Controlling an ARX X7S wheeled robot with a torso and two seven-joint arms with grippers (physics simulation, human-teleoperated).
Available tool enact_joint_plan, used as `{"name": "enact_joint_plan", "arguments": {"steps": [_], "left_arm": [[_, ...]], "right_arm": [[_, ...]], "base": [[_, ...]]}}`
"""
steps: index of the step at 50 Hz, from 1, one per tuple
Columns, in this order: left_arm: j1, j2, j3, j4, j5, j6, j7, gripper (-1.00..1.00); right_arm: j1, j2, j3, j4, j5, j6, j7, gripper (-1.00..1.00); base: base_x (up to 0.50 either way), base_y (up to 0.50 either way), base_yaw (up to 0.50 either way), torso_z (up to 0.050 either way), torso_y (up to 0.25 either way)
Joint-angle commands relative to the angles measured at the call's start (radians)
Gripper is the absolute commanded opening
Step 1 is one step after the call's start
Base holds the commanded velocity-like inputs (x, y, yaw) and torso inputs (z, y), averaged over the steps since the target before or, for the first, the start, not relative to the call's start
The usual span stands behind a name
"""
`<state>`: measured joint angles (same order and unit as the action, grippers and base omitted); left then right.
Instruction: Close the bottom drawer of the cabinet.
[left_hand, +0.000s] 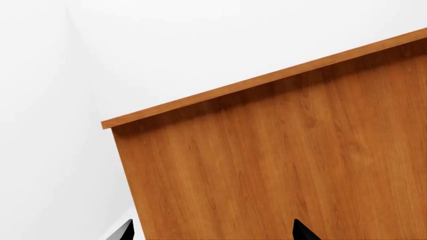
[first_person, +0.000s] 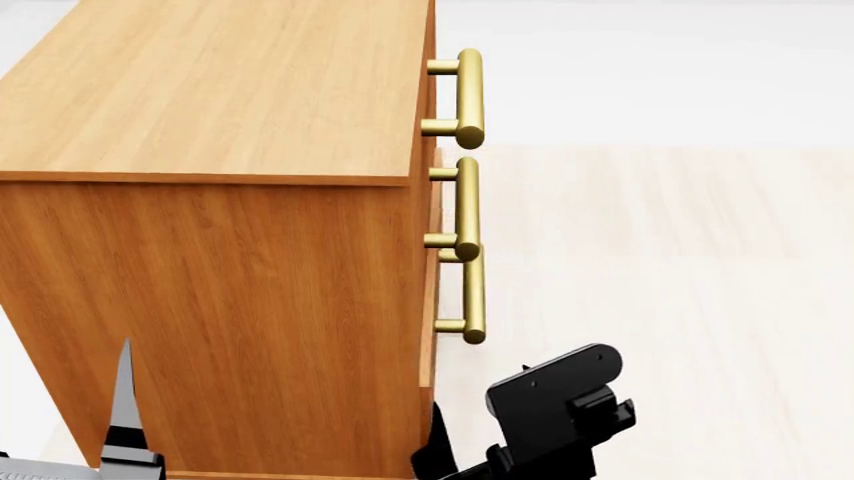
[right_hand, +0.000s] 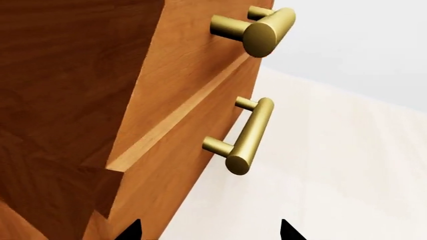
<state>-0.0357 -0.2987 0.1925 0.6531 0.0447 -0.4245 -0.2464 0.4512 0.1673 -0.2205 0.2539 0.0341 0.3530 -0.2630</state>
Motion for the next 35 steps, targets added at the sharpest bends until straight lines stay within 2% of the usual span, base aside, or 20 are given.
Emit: {"name": "enact_joint_plan", "arguments": {"steps": [1,23,29,35], "left_arm": [[-0.001,-0.003,0.005,-0.004,-0.001,0.002,-0.005,1.0],[-0.003,-0.008,0.018,-0.012,0.002,0.006,-0.015,1.0],[-0.006,-0.009,0.017,-0.012,-0.002,0.007,-0.016,1.0],[-0.011,-0.019,-0.018,-0.011,-0.022,0.026,-0.018,1.0]], "right_arm": [[0.003,0.014,-0.027,-0.082,0.041,0.046,-0.051,1.0],[0.011,0.062,-0.036,-0.205,0.081,0.121,-0.103,1.0],[0.006,0.053,-0.026,-0.146,0.045,0.072,-0.037,1.0],[-0.039,0.048,0.056,-0.026,0.058,-0.09,0.037,1.0]], "base": [[0.0,0.0,0.0,0.0,0.0],[0.0,0.0,0.0,0.0,0.001],[0.0,0.0,0.0,0.0,0.0],[0.0,0.0,0.0,0.0,0.0]]}}
